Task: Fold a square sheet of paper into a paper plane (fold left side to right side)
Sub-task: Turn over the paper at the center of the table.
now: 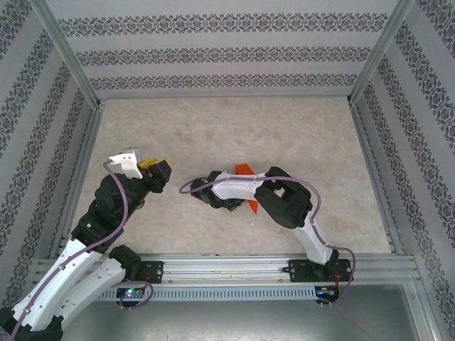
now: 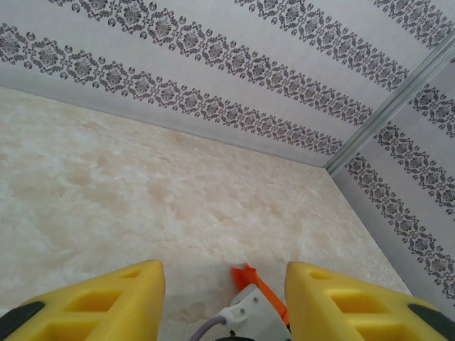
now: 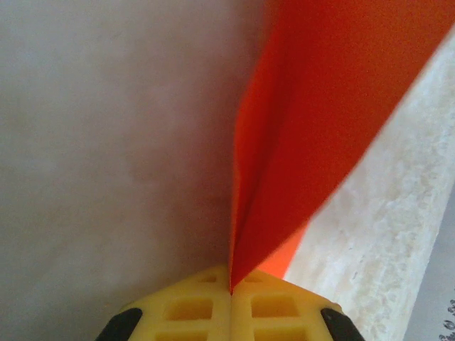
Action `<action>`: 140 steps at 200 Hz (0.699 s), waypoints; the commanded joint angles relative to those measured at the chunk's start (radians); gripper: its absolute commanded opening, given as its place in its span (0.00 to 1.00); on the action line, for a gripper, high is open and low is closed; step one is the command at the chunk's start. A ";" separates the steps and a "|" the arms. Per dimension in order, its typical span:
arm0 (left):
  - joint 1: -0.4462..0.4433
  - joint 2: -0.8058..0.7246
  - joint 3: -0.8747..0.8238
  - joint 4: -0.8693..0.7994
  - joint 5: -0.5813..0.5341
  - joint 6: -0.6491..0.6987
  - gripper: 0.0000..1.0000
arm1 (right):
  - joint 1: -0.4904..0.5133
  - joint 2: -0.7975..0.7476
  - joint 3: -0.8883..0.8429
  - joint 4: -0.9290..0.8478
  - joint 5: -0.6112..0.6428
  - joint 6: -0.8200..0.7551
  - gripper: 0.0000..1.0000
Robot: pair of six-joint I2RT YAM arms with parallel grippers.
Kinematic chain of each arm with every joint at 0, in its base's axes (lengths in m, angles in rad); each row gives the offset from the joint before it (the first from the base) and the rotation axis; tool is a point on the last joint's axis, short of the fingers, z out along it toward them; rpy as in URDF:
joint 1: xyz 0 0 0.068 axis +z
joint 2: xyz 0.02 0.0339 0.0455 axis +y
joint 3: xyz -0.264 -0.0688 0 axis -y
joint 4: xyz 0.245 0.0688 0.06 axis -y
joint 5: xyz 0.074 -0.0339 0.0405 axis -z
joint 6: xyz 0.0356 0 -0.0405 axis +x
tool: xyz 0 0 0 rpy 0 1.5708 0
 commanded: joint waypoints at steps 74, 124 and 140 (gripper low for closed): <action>-0.006 0.039 0.007 0.022 0.003 0.020 0.50 | -0.016 -0.182 -0.064 0.118 -0.226 -0.005 0.39; -0.007 0.073 0.010 0.046 0.019 0.013 0.56 | -0.051 -0.391 -0.136 0.191 -0.298 -0.027 0.64; -0.007 0.086 0.008 0.058 0.031 0.006 0.56 | -0.066 -0.463 -0.165 0.225 -0.334 -0.039 0.73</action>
